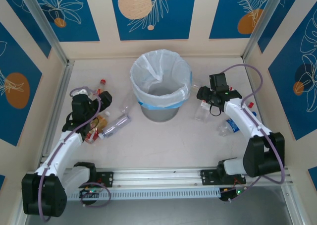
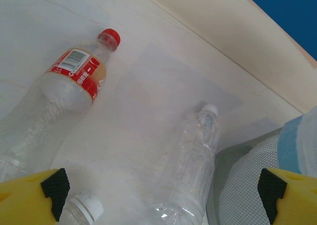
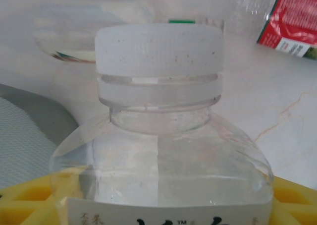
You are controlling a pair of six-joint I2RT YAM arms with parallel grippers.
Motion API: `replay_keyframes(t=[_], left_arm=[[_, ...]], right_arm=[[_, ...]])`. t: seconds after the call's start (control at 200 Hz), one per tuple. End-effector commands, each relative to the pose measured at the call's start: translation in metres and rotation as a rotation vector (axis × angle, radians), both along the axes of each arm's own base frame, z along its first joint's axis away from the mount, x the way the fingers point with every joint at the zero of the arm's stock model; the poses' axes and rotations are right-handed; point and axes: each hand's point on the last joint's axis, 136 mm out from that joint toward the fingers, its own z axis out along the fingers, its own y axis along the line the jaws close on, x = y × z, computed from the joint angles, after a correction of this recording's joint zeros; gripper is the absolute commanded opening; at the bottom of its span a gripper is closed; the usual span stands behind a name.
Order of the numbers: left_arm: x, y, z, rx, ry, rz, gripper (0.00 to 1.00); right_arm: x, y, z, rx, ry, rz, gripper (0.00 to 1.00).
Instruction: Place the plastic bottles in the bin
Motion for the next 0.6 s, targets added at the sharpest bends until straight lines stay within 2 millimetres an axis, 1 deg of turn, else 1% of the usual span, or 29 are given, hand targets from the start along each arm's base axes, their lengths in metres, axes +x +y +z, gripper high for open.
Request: replay_keyframes(t=[0.0,0.03,0.12,0.225,0.295,0.385,0.52,0.595], left_arm=[[0.000,0.006,0.007,-0.014,-0.040,0.048,0.99],[-0.001,0.008,0.007,-0.014,-0.041,0.058,0.99],[-0.002,0.009,0.006,-0.023,-0.049,0.071,0.99],[0.001,0.003,0.006,-0.039,-0.062,0.041,0.99],[0.004,-0.001,0.007,-0.052,-0.061,0.023,0.99],[0.006,-0.001,0.004,-0.061,-0.044,0.026,0.99],[0.007,0.000,0.003,-0.067,-0.042,0.041,0.99],[0.007,0.000,0.002,-0.073,-0.041,0.040,0.99]], right_arm=[[0.006,0.002,0.038,0.028,-0.150,-0.024,0.33],[0.006,0.004,0.047,0.032,-0.180,-0.015,0.31],[0.005,0.007,0.076,0.046,-0.266,-0.001,0.31],[0.004,0.011,0.112,0.064,-0.382,0.020,0.27],[0.002,0.016,0.137,0.086,-0.468,0.044,0.19],[-0.002,0.023,0.166,0.122,-0.577,0.084,0.00],[-0.009,0.034,0.202,0.173,-0.694,0.149,0.00],[-0.013,0.045,0.222,0.209,-0.751,0.207,0.00]])
